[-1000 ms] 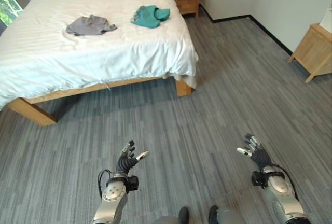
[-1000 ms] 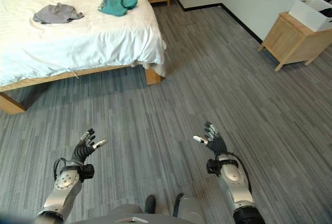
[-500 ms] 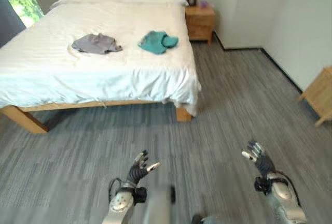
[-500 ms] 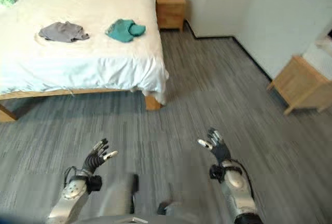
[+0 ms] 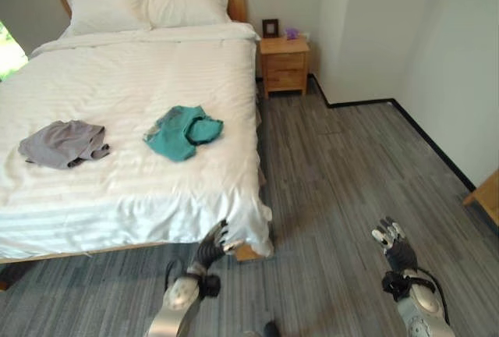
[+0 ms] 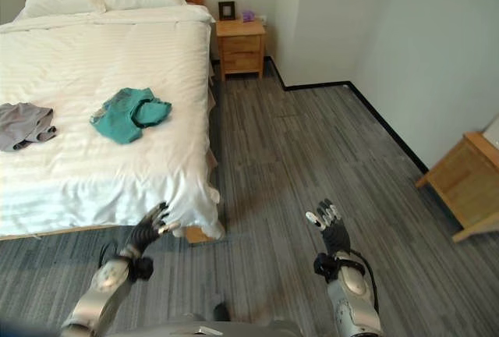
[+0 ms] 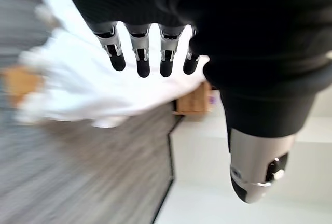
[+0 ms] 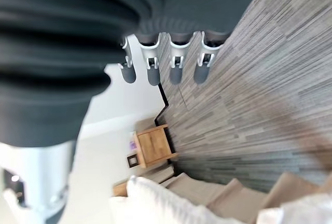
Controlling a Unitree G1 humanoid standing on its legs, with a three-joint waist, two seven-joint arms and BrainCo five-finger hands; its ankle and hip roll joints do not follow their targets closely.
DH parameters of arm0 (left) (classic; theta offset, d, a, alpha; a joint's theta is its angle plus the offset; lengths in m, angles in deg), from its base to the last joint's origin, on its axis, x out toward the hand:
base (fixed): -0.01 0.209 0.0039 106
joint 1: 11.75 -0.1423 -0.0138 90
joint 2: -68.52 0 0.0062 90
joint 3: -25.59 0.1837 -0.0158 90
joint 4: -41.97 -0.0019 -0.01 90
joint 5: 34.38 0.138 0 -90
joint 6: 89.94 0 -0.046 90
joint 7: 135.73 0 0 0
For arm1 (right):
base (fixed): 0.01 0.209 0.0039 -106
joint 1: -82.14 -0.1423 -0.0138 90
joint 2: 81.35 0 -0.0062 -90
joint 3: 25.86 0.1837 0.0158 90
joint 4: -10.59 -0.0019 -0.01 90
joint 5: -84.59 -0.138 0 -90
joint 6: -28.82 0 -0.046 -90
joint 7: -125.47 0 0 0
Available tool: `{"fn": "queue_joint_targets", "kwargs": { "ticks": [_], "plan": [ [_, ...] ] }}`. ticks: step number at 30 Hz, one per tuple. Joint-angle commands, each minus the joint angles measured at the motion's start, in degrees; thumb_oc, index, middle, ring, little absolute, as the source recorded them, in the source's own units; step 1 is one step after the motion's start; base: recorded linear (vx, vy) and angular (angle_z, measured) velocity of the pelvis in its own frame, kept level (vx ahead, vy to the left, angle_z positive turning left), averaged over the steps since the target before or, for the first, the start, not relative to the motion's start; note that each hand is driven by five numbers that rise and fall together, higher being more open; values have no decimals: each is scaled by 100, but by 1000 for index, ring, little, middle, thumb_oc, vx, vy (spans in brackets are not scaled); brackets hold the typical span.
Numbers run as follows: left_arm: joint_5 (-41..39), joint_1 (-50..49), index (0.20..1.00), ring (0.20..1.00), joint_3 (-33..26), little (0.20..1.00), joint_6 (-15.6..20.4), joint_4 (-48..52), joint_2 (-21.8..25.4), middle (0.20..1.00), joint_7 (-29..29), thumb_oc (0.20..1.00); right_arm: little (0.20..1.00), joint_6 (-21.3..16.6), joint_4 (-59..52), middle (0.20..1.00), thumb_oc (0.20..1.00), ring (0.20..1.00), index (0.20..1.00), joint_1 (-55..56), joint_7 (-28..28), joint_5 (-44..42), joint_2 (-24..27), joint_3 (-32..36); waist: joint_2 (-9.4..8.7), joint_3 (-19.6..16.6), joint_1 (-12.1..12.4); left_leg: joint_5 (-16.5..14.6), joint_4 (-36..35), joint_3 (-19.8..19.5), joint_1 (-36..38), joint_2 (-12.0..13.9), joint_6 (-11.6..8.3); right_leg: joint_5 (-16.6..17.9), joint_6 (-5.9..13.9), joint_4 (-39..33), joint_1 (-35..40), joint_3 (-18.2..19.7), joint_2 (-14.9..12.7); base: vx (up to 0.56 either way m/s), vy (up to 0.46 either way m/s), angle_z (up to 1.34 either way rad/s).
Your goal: Pick up bed clothes into laundry basket.
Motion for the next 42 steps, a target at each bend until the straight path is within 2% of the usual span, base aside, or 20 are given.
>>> {"fn": "queue_joint_targets", "kwargs": {
  "ticks": [1, 2, 4, 5, 11, 18, 28, 34, 39, 41, 42],
  "plan": [
    [34, -53, 1000, 1000, -124, 1000, 268, 196, 369, 1000, -125, 1000, 1000, -392, -352, 1000, 1000, 1000, 1000, -279, 73, -356, 105, 379, 17, 356, -64, 458, -256, 71, 117, 164, -801, 1796, -31, -2431, 529, 77, 3, 384, -89, 147],
    [25, -59, 1000, 1000, -110, 1000, 273, 182, 379, 1000, -140, 1000, 1000, -398, -381, 1000, 1000, 1000, 1000, -221, 62, -343, 118, 450, 24, 350, -128, 451, -312, -38, 171, 155, -836, 1783, -38, -2712, 505, 136, 90, 302, -112, 98],
    [84, -53, 1000, 1000, -70, 1000, 284, 92, 359, 1000, -140, 1000, 1000, -431, -310, 1000, 1000, 1000, 1000, -112, 24, -350, 136, 603, -82, 350, -280, 369, -370, -264, 326, 79, -954, 1706, 17, -3948, 551, 448, 354, 345, -174, 132],
    [185, -45, 1000, 1000, -72, 1000, 290, 55, 351, 1000, -154, 1000, 1000, -413, -158, 1000, 1000, 1000, 1000, -48, -32, -287, 186, 698, -201, 315, -362, 267, -323, -496, 360, 49, -1011, 1613, 135, -4599, 846, 850, 526, 267, -159, 134],
    [-228, -466, 1000, 1000, -505, 1000, 287, 4, 132, 1000, -116, 1000, 1000, -373, -20, 1000, 1000, 1000, 1000, -95, 64, -213, 236, 802, -223, 134, -136, 331, -388, -578, 247, 108, -1094, 1408, -51, -5422, 1299, 603, 675, 136, -118, 63],
    [-457, -587, 1000, 1000, -751, 1000, 301, -74, -98, 1000, 93, 1000, 1000, -340, 98, 1000, 1000, 1000, 1000, -68, 45, -146, 212, 772, -251, 91, -82, 428, -528, -666, 254, 164, -1181, 1359, -156, -5671, 1480, 577, 833, 39, -63, -11],
    [-451, -537, 1000, 1000, -703, 1000, 368, -124, -154, 1000, 143, 1000, 1000, -255, 114, 1000, 1000, 1000, 1000, -142, 92, 460, 403, 430, -275, 61, -55, 420, -544, -738, 316, 190, -1214, 1288, -214, -5637, 1572, 545, 904, 6, -14, -1],
    [-453, -445, 1000, 1000, -771, 1000, 437, -180, -178, 1000, 285, 1000, 1000, -227, -95, 1000, 1000, 1000, 1000, -377, 164, 883, 530, 70, -260, 151, 34, 388, -456, -736, 298, 225, -1195, 1153, -202, -5171, 1405, 490, 900, -25, -15, -6],
    [-472, -357, 1000, 1000, -785, 1000, 501, -182, -154, 1000, 307, 1000, 1000, -196, -272, 1000, 1000, 1000, 1000, -436, 368, 1096, 717, -234, -308, 195, 114, 371, -272, -975, 224, 246, -1233, 984, -290, -5098, 1464, 342, 898, -12, -74, 8],
    [-506, -303, 1000, 1000, -761, 1000, 530, -200, -164, 1000, 340, 1000, 1000, -211, -305, 1000, 1000, 1000, 1000, -497, 362, 1166, 785, -309, -334, 210, 174, 402, -187, -1114, 152, 260, -1278, 940, -329, -5098, 1523, 253, 907, -66, -160, 58],
    [-569, -258, 1000, 1000, -748, 1000, 571, -133, -177, 1000, 328, 1000, 1000, -232, -424, 1000, 1000, 1000, 1000, -552, 444, 1162, 945, -354, -388, 391, 280, 504, 670, -1308, -355, 203, -1518, 861, -445, -5175, 1650, -15, 890, -164, -189, 51]
  ]
}}
